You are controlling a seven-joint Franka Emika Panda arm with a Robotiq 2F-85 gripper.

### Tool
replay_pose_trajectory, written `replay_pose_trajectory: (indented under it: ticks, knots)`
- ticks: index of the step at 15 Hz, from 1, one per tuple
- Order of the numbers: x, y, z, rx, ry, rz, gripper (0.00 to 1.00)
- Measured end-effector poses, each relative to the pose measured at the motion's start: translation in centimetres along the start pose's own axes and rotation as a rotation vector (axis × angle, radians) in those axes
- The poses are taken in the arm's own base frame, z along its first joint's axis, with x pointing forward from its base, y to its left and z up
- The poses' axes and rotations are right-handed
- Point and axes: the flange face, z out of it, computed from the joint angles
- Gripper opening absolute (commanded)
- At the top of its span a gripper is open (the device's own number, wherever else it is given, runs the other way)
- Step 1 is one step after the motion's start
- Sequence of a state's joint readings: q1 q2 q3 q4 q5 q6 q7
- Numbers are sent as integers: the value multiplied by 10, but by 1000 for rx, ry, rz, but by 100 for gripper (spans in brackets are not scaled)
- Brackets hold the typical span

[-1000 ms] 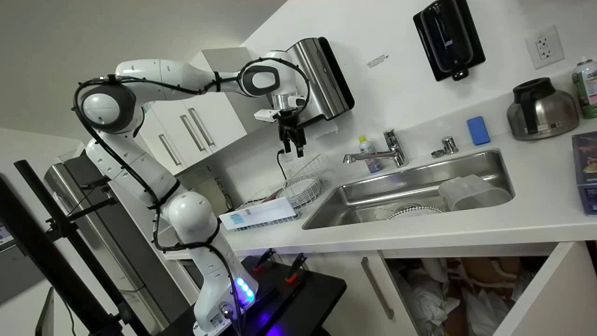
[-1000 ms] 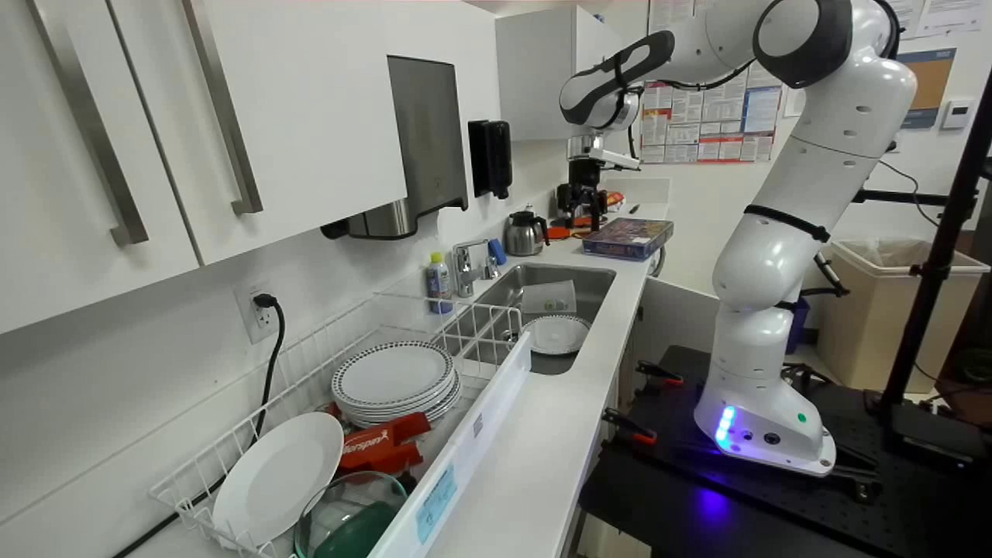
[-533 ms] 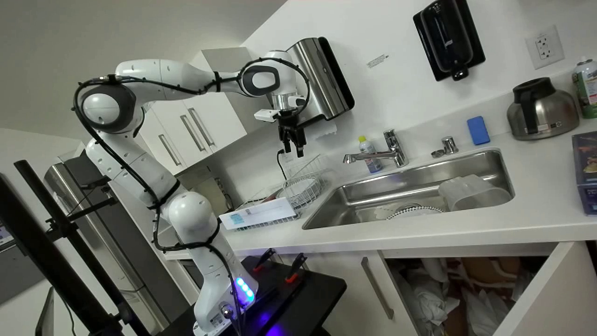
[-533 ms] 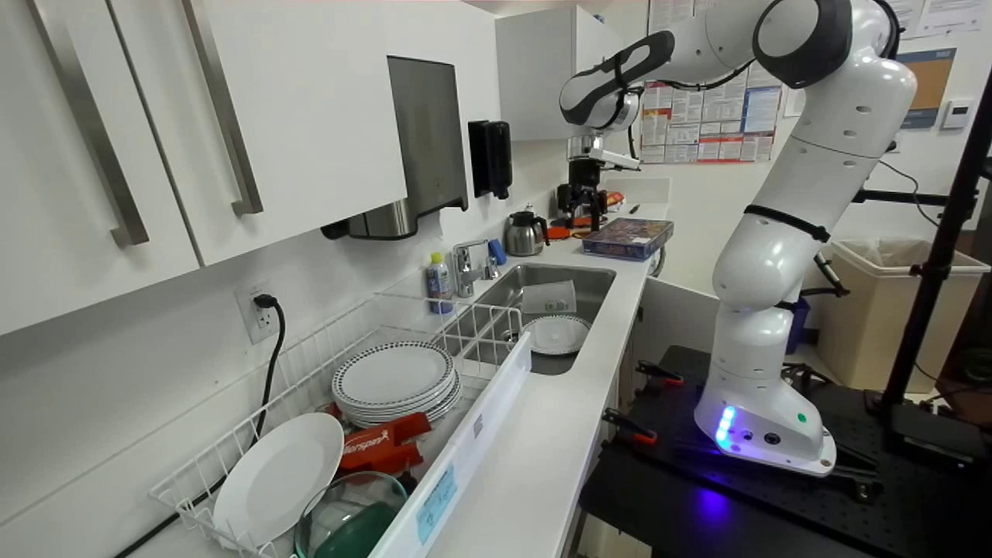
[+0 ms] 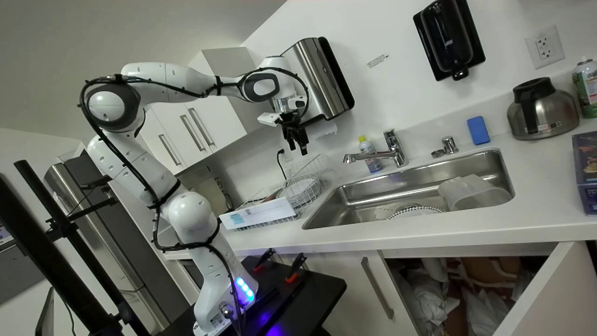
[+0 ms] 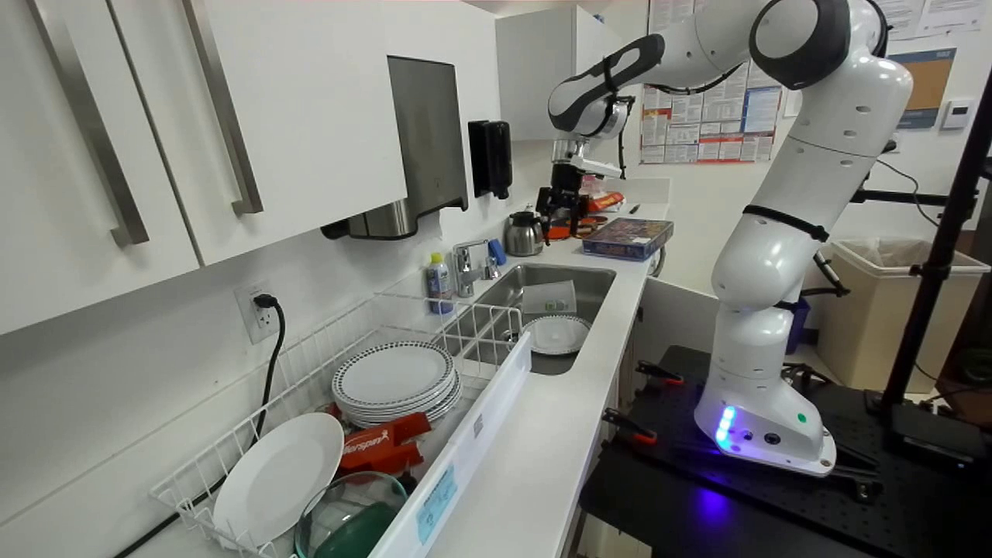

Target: Move the faucet to the right, push the faucet handle upwards

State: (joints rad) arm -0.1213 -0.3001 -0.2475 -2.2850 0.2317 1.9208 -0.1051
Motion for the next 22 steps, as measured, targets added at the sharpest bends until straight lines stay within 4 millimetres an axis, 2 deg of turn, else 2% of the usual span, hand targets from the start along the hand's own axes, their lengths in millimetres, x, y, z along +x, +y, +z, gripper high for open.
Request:
replay_pose_trajectory:
  ticks: [4, 7, 10, 16, 20, 21, 22]
  knots:
    - [30, -24, 11, -6, 203, 40, 100]
    - [45, -32, 28, -30, 220, 32, 100]
    - [53, -31, 40, -42, 197, 30, 100]
    - [56, -32, 39, -48, 202, 27, 100]
    - [70, -36, 58, -86, 245, 1, 99]
    - [75, -39, 66, -95, 259, -8, 74]
    - [80, -42, 73, -100, 276, -16, 74]
